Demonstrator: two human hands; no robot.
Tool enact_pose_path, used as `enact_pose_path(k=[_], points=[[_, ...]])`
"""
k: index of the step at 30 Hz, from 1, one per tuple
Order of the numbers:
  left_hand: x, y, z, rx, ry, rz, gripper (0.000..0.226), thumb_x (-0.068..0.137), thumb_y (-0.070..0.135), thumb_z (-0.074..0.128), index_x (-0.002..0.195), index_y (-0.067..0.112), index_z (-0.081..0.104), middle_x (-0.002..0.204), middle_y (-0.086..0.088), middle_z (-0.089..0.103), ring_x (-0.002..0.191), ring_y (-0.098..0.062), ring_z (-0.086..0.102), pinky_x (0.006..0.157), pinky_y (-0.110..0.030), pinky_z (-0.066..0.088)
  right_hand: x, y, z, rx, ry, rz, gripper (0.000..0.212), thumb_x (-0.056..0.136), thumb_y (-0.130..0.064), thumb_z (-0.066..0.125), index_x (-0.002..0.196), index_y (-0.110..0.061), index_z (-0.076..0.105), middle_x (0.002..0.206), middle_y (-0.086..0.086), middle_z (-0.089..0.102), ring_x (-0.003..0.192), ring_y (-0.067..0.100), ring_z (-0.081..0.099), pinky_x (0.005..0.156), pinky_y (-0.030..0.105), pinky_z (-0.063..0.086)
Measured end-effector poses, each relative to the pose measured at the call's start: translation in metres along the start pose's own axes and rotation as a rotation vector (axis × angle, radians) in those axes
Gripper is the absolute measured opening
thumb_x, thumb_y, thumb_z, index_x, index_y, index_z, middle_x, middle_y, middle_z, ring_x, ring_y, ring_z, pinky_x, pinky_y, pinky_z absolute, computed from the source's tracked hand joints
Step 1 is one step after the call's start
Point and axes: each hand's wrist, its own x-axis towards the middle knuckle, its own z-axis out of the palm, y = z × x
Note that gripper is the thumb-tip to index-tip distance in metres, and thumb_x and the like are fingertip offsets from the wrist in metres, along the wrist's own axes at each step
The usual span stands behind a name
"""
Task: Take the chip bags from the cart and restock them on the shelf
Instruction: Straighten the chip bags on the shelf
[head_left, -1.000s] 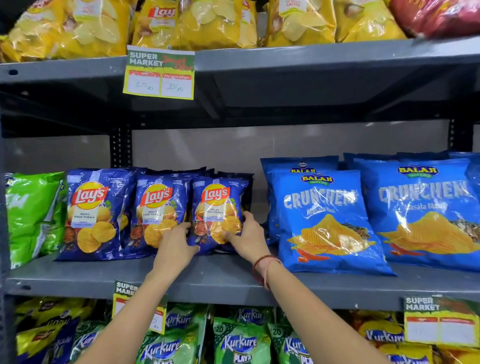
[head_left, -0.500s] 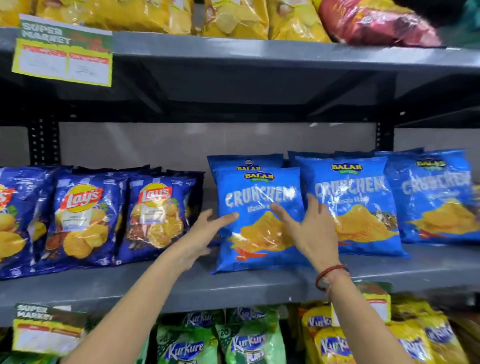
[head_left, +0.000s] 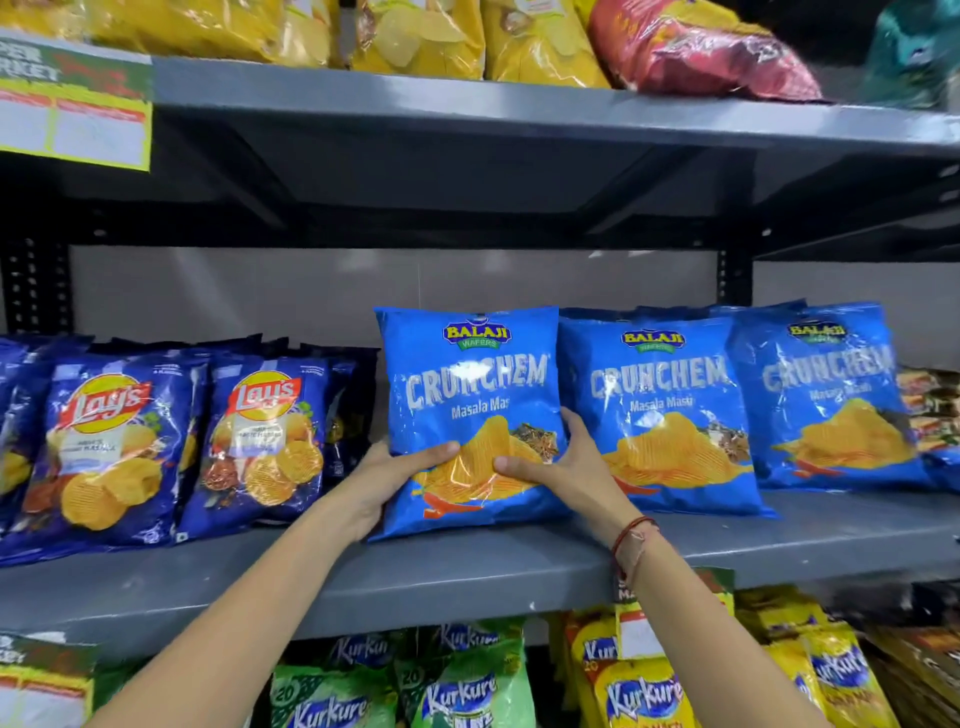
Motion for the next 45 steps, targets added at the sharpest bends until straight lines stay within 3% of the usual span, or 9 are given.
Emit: enact_pose_path(k=[3, 15, 18, 21, 25, 29, 36, 39, 45], points=[[0.005, 0.004, -0.003, 0.038, 0.037, 0.055, 0.035, 0.069, 0.010, 0.076, 0.100, 0.018, 0.061, 0.094, 0.000, 0.075, 0.078, -0.012, 0.072, 0.061, -0.024, 0.058, 0.009, -0.003, 0.003, -0.002, -0.017, -0.029, 0.130, 0.034, -0.056, 0.088, 0.143, -0.025, 0.024, 0.141, 0.000, 0.049, 0.130, 0.022, 0.045, 0.110, 0.045, 0.038], [0.009, -0.002, -0.017, 0.299, 0.240, 0.132, 0.089, 0.053, 0.030, 0.088, 0.129, 0.014, 0.045, 0.124, -0.006, 0.060, 0.105, -0.020, 0.061, 0.088, -0.037, 0.052, 0.016, 0.000, 0.011, -0.169, -0.052, -0.063, 0.116, 0.064, -0.041, 0.082, 0.148, -0.012, 0.009, 0.152, 0.008, 0.031, 0.139, 0.024, 0.031, 0.110, 0.033, 0.029], [0.001, 0.003, -0.005, 0.409, 0.496, 0.348, 0.104, 0.044, 0.044, 0.088, 0.133, 0.019, 0.040, 0.135, -0.006, 0.049, 0.118, -0.020, 0.052, 0.101, -0.043, 0.044, 0.008, -0.002, 0.000, -0.194, 0.057, -0.186, 0.114, 0.063, -0.044, 0.082, 0.148, -0.011, 0.013, 0.148, 0.010, 0.038, 0.134, 0.022, 0.039, 0.110, 0.032, 0.034], [-0.016, 0.016, 0.026, 0.643, 0.692, 0.709, 0.072, 0.068, 0.025, 0.080, 0.129, 0.013, 0.043, 0.130, -0.012, 0.044, 0.122, -0.024, 0.041, 0.106, -0.037, 0.034, -0.006, -0.008, -0.026, -0.194, 0.220, -0.344, 0.093, 0.070, -0.040, 0.078, 0.144, -0.014, 0.029, 0.136, 0.006, 0.048, 0.121, 0.014, 0.048, 0.103, 0.034, 0.042], [-0.016, 0.025, 0.087, 0.830, 0.439, 0.968, 0.050, 0.076, 0.015, 0.068, 0.121, 0.009, 0.050, 0.120, -0.012, 0.050, 0.114, -0.018, 0.042, 0.101, -0.018, 0.027, -0.012, -0.006, -0.079, -0.294, 0.558, -0.481, 0.066, 0.076, -0.031, 0.074, 0.132, -0.013, 0.044, 0.127, 0.007, 0.053, 0.118, 0.024, 0.048, 0.100, 0.037, 0.040], [0.001, 0.014, 0.148, 0.827, 0.127, 0.738, 0.069, 0.078, 0.025, 0.070, 0.137, 0.014, 0.036, 0.136, -0.007, 0.040, 0.126, -0.017, 0.039, 0.100, -0.017, 0.024, 0.001, 0.013, -0.137, -0.370, 0.632, -0.283, 0.087, 0.068, -0.039, 0.080, 0.139, -0.011, 0.036, 0.137, 0.012, 0.044, 0.130, 0.028, 0.037, 0.105, 0.033, 0.029], [0.046, -0.009, 0.186, 0.578, -0.028, 0.009, 0.126, 0.053, 0.045, 0.082, 0.147, 0.011, 0.006, 0.152, -0.011, 0.028, 0.136, -0.028, 0.033, 0.110, -0.038, 0.031, 0.020, 0.050, -0.176, -0.006, 0.104, 0.131, 0.130, 0.043, -0.055, 0.087, 0.146, -0.015, 0.020, 0.149, 0.002, 0.037, 0.132, 0.021, 0.043, 0.111, 0.040, 0.035], [0.053, -0.013, 0.187, 0.487, -0.049, -0.083, 0.117, 0.064, 0.037, 0.082, 0.147, 0.010, 0.004, 0.154, -0.011, 0.023, 0.136, -0.028, 0.032, 0.105, -0.033, 0.034, 0.034, 0.063, -0.184, -0.065, 0.000, 0.207, 0.133, 0.039, -0.060, 0.087, 0.146, -0.016, 0.022, 0.150, -0.001, 0.034, 0.135, 0.022, 0.039, 0.114, 0.044, 0.032], [0.048, -0.019, 0.195, 0.420, 0.031, 0.037, 0.104, 0.064, 0.027, 0.083, 0.145, 0.012, 0.019, 0.149, -0.008, 0.033, 0.133, -0.025, 0.036, 0.098, -0.031, 0.036, 0.043, 0.061, -0.195, 0.032, -0.062, 0.026, 0.070, 0.066, -0.013, 0.083, 0.128, -0.017, 0.051, 0.120, 0.000, 0.067, 0.108, 0.013, 0.063, 0.092, 0.028, 0.051]])
